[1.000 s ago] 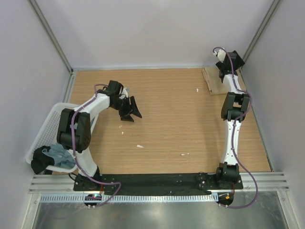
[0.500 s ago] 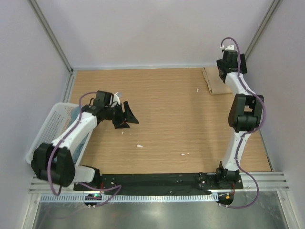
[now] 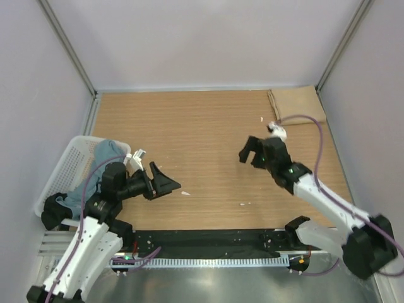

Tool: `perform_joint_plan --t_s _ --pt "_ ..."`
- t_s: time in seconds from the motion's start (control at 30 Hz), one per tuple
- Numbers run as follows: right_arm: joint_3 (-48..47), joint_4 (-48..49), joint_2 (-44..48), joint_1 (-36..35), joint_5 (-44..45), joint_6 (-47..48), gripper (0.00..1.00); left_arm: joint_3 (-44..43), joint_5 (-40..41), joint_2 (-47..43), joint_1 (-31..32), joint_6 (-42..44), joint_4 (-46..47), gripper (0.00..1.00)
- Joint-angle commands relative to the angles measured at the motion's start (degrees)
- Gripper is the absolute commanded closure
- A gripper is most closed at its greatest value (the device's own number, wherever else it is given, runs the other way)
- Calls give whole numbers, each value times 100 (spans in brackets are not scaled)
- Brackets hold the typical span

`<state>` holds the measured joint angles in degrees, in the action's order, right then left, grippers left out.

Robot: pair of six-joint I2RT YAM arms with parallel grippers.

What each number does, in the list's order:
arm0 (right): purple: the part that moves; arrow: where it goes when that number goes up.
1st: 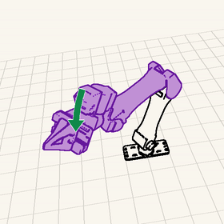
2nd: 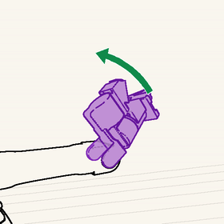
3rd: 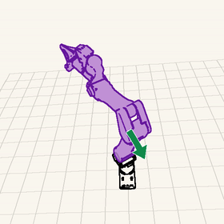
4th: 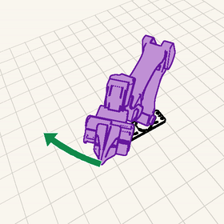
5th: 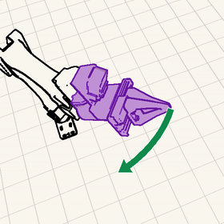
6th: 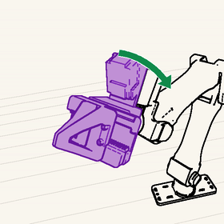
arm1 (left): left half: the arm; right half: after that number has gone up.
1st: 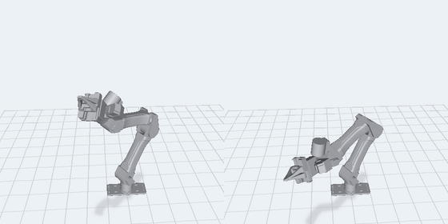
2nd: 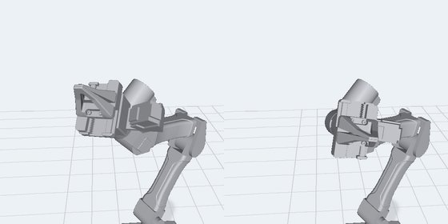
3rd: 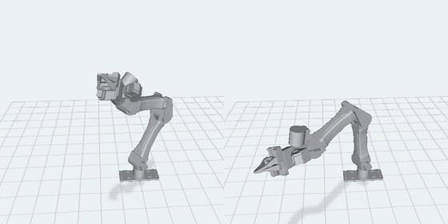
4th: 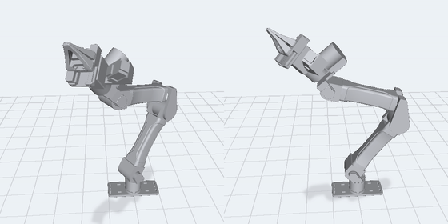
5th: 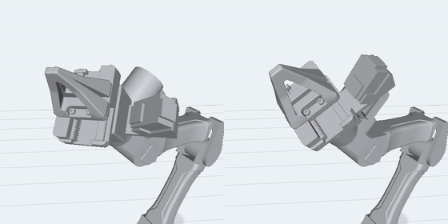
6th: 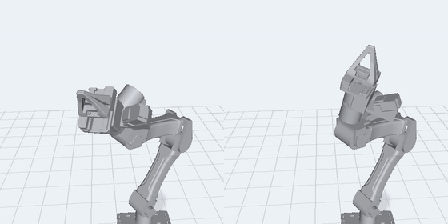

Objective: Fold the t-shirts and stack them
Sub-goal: Reset both grippers

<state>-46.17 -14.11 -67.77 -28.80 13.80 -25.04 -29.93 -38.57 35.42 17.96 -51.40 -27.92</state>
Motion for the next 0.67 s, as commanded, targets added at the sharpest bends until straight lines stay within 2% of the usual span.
perform_joint_plan --t_s 0.0,0.03,0.13,0.17,0.2,0.23,0.3,0.33,0.37,0.4,0.53,0.57,0.63 --pt "1660 873 1833 120 -922 -3381 0 608 -528 -859 6 -1658 1407 14" --pt "2447 1127 2316 94 -1141 -3846 0 742 -529 -1201 6 -1863 1586 13" --pt "3148 841 4048 94 -1135 -4693 0 1383 -529 -1747 15 -2829 2254 10" --pt "3411 378 4435 85 -1117 -4877 0 1550 -512 -2167 24 -3076 2622 8" --pt "3509 148 5231 85 -1090 -5192 0 1926 -485 -2371 15 -3339 2764 7" --pt "3579 -481 5552 93 -1012 -5335 0 2121 -398 -2651 15 -3960 3053 6" --pt "3589 -1231 6185 85 -863 -5712 0 2769 -249 -3477 15 -4612 3590 4" --pt "3502 -2000 6684 93 -757 -5853 0 2956 -152 -3828 24 -5312 3801 4" --pt "3475 -2304 6758 85 -730 -5942 0 3237 -238 -3562 32 -5632 5047 4" --pt "3405 -2524 6750 93 -730 -5977 0 3483 -187 -3560 41 -5827 5451 4" --pt "3466 -2518 6495 85 -1222 -5644 0 3530 437 -3745 50 -6329 6174 0" --pt "3457 -2509 6600 85 -1266 -5557 0 3529 551 -3709 59 -6565 6715 0" --pt "3370 -2091 6759 94 -1800 -5136 0 3547 1016 -3805 59 -6891 7149 0"
